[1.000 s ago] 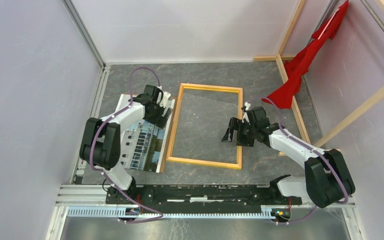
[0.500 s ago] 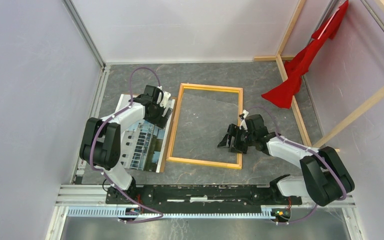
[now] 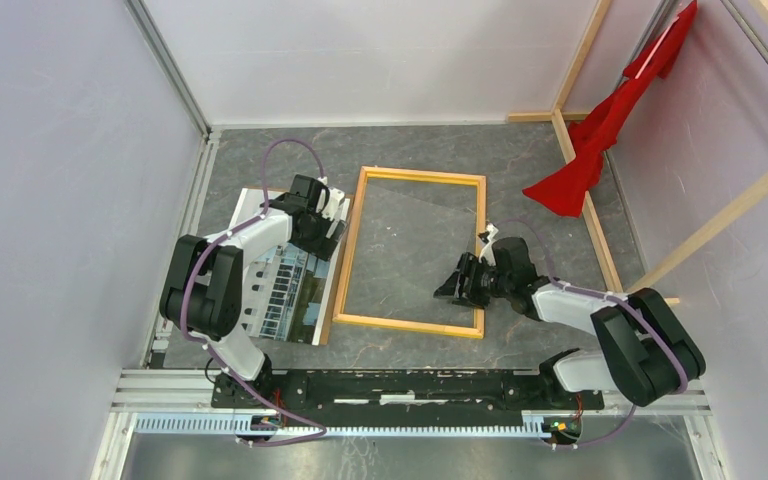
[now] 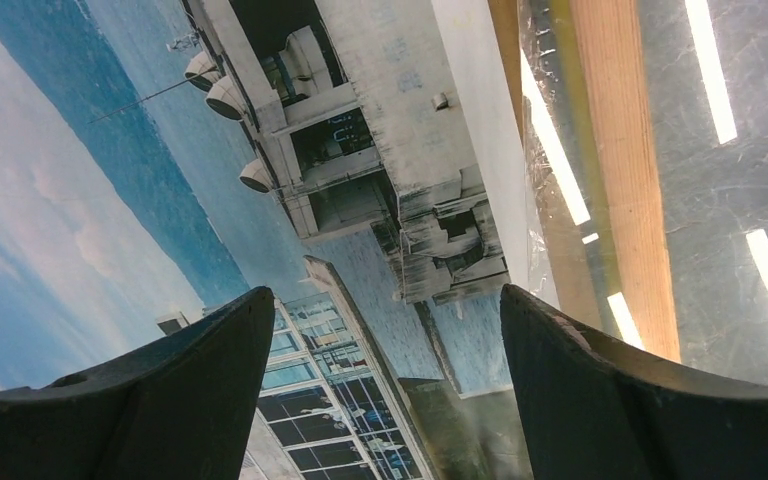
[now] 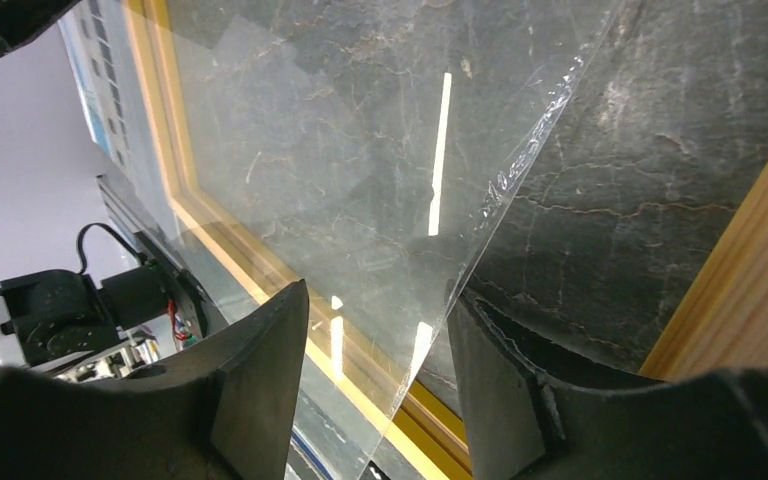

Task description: Put the photo into the frame

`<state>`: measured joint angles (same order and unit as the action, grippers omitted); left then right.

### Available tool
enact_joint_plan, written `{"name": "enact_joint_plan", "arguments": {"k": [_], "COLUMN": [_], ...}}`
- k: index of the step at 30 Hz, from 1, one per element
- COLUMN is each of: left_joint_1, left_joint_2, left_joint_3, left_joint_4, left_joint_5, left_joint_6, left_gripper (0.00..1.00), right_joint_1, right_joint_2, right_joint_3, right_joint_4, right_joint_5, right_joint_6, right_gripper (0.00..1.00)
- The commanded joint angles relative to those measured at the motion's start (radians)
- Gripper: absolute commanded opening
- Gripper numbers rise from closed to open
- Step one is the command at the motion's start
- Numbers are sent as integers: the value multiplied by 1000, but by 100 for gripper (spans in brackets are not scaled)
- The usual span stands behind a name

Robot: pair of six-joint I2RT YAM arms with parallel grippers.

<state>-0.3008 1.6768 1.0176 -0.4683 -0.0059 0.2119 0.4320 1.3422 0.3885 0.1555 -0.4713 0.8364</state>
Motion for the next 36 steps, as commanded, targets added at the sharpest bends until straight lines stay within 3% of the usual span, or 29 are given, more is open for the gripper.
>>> {"name": "enact_joint_plan", "arguments": {"k": [1,20,28,32,36], "left_joint_1": [-13,-21,-21,-21,-21], "left_joint_2": [4,12,12,9,1], "left_joint_3": [-5,-17,-14,-10,9], "left_joint_4": [32,32,27,21,5], "left_joint_5": [25,27,34,28,23], "left_joint_6": [44,52,53,57,61], "left_gripper": [89,89,89,89,90], "right_joint_1": [7,7,8,7,-4], "right_joint_2": [21,-58,-14,5,-18], "right_joint_3": [-76,-231,-230,-208,-76], "right_joint_4": [130,815,905,856,544], "right_joint_5": [-2,-40,-35,-34,-18], "right_joint_6": [37,365,429,420,239], "right_gripper": [60,61,61,46,24]}}
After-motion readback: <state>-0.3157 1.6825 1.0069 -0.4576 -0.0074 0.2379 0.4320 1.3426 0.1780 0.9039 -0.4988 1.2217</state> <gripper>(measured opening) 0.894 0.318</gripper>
